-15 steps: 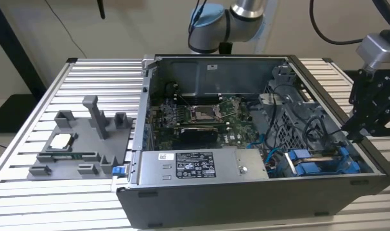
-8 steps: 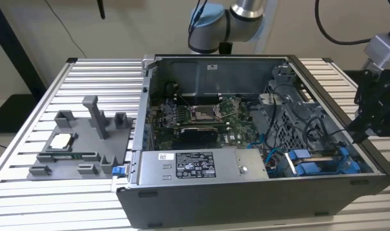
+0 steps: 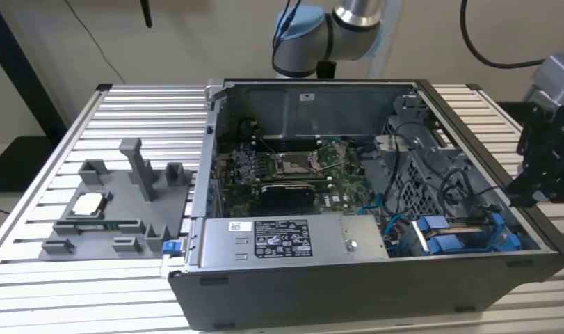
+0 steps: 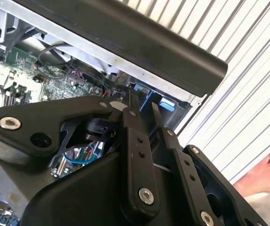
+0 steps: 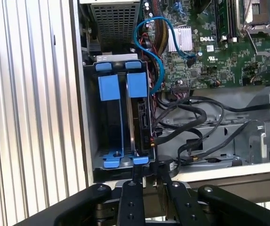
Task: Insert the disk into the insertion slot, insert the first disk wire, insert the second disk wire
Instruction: 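Insert the second disk wire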
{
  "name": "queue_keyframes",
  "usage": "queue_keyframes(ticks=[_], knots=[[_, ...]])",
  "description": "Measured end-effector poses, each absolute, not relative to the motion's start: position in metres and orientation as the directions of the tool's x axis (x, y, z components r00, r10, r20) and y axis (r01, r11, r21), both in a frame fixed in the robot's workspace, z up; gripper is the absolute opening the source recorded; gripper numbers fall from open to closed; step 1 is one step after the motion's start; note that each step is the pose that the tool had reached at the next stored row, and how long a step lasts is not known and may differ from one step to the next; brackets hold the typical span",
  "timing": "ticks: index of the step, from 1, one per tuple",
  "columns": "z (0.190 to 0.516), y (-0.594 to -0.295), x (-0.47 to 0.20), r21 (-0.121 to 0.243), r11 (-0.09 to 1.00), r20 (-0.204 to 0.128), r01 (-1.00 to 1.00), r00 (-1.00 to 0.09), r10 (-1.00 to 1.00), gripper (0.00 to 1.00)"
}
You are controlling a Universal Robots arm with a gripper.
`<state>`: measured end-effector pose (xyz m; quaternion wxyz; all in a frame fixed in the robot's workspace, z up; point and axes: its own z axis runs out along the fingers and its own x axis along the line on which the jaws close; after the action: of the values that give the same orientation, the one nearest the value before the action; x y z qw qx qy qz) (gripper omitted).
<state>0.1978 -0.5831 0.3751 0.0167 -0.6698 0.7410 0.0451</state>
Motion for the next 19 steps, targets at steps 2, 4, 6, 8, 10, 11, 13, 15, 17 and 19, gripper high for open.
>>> queue_keyframes(ticks=[2, 4, 6, 8, 10, 11, 13, 15, 17, 19], knots=[[0.3735, -0.5832, 0.1978, 0.045, 0.103, -0.086, -0.994, -0.106, -0.991, 0.27], [0.3732, -0.5832, 0.1978, 0.045, 0.104, -0.091, -0.994, -0.108, -0.990, 0.25], [0.3732, -0.5831, 0.1978, 0.045, 0.104, -0.094, -0.994, -0.108, -0.990, 0.18], [0.3731, -0.5831, 0.1978, 0.045, 0.104, -0.094, -0.994, -0.108, -0.990, 0.18], [0.3731, -0.5831, 0.1978, 0.045, 0.104, -0.094, -0.994, -0.108, -0.990, 0.18], [0.3731, -0.5831, 0.1978, 0.045, 0.104, -0.094, -0.994, -0.108, -0.990, 0.18], [0.3731, -0.5831, 0.1978, 0.045, 0.104, -0.094, -0.994, -0.108, -0.990, 0.18], [0.3731, -0.5831, 0.1978, 0.045, 0.104, -0.094, -0.994, -0.108, -0.990, 0.16], [0.3731, -0.5831, 0.1978, 0.045, 0.104, -0.094, -0.994, -0.108, -0.990, 0.16], [0.3731, -0.5831, 0.1978, 0.045, 0.104, -0.094, -0.994, -0.108, -0.990, 0.16]])
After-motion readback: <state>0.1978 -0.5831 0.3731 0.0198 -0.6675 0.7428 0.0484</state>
